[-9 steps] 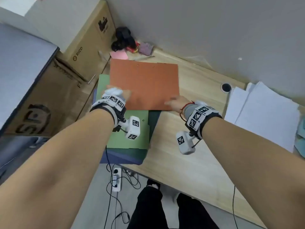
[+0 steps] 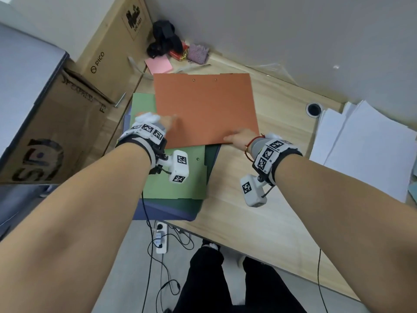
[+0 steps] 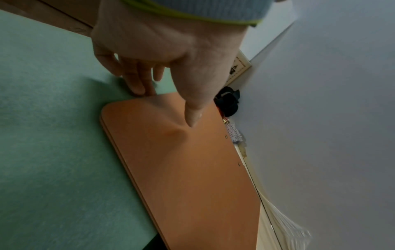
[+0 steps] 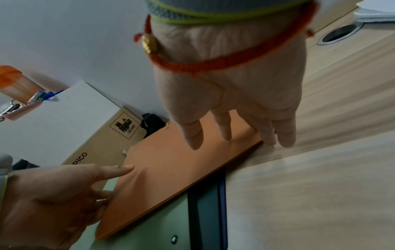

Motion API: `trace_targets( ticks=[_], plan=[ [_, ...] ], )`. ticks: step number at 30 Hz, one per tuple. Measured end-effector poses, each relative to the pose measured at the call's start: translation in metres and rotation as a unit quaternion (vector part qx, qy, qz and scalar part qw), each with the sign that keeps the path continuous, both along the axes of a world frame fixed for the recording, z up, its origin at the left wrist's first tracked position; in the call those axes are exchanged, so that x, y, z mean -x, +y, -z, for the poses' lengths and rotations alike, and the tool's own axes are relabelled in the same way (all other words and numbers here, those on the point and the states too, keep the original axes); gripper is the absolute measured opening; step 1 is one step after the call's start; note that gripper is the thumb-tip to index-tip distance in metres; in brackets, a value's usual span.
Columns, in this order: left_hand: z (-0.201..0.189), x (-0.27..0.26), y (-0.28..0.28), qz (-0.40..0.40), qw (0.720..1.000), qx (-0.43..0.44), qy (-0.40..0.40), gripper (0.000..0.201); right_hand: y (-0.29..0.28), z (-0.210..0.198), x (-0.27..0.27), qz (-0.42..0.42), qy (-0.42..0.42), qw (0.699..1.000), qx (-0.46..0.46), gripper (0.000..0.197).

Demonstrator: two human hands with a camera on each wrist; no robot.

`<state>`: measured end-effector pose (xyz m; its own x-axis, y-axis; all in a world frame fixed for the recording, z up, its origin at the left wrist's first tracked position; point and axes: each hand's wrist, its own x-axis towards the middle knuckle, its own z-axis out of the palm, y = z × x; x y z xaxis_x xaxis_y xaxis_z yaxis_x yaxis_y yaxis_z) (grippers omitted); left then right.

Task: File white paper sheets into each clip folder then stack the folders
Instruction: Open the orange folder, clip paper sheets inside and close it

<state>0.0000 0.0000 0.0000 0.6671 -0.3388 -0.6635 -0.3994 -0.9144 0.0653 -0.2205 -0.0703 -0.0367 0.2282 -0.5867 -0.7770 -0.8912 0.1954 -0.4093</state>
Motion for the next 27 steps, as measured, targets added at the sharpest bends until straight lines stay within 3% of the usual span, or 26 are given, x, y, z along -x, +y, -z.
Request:
trace_targets(
  ticks=[4, 7, 9, 12, 15, 17, 19, 22, 24, 26, 27],
  plan=[
    [0.005, 0.003, 0.007, -0.043, 0.999, -0.013, 0.001, 0.106, 0.001, -0.001, 0.008, 0.004, 0.007, 1.0, -0.005, 0.063],
    [0.025, 0.009, 0.005, -0.118, 0.98, 0.106, 0.118, 0.084, -0.004, -0.003, 0.018, 0.119, -0.003, 0.993, 0.02, 0.074],
    [0.027, 0.023, 0.0, -0.188, 0.937, 0.219, 0.198, 0.063, -0.006, -0.012, 0.032, 0.242, -0.015, 0.97, 0.024, 0.083],
    [0.02, 0.049, 0.0, -0.273, 0.883, 0.272, 0.267, 0.068, -0.008, -0.024, 0.045, 0.332, -0.053, 0.941, -0.03, 0.066],
    [0.0, 0.087, 0.004, -0.304, 0.85, 0.296, 0.313, 0.052, 0.0, -0.039, 0.07, 0.411, -0.165, 0.889, -0.119, 0.048],
    [-0.007, 0.108, 0.006, -0.321, 0.839, 0.282, 0.336, 0.044, 0.006, -0.047, 0.082, 0.489, -0.225, 0.83, -0.142, 0.032],
    [-0.013, 0.13, 0.007, -0.327, 0.84, 0.264, 0.342, 0.033, 0.011, -0.058, 0.102, 0.495, -0.246, 0.825, -0.12, 0.003],
    [-0.024, 0.151, 0.012, -0.274, 0.904, 0.212, 0.251, 0.018, 0.015, -0.068, 0.136, 0.5, -0.262, 0.819, -0.101, 0.008],
    [0.018, 0.134, 0.016, -0.209, 0.965, 0.14, 0.081, 0.021, 0.021, -0.07, 0.168, 0.49, -0.266, 0.826, -0.086, 0.019],
    [0.061, 0.108, -0.012, -0.28, 0.927, 0.07, -0.239, 0.038, 0.026, -0.067, 0.19, 0.454, -0.25, 0.853, -0.064, 0.03],
    [0.067, 0.102, -0.014, -0.245, 0.929, 0.064, -0.269, 0.044, 0.028, -0.065, 0.198, 0.432, -0.238, 0.868, -0.055, 0.032]
  ],
)
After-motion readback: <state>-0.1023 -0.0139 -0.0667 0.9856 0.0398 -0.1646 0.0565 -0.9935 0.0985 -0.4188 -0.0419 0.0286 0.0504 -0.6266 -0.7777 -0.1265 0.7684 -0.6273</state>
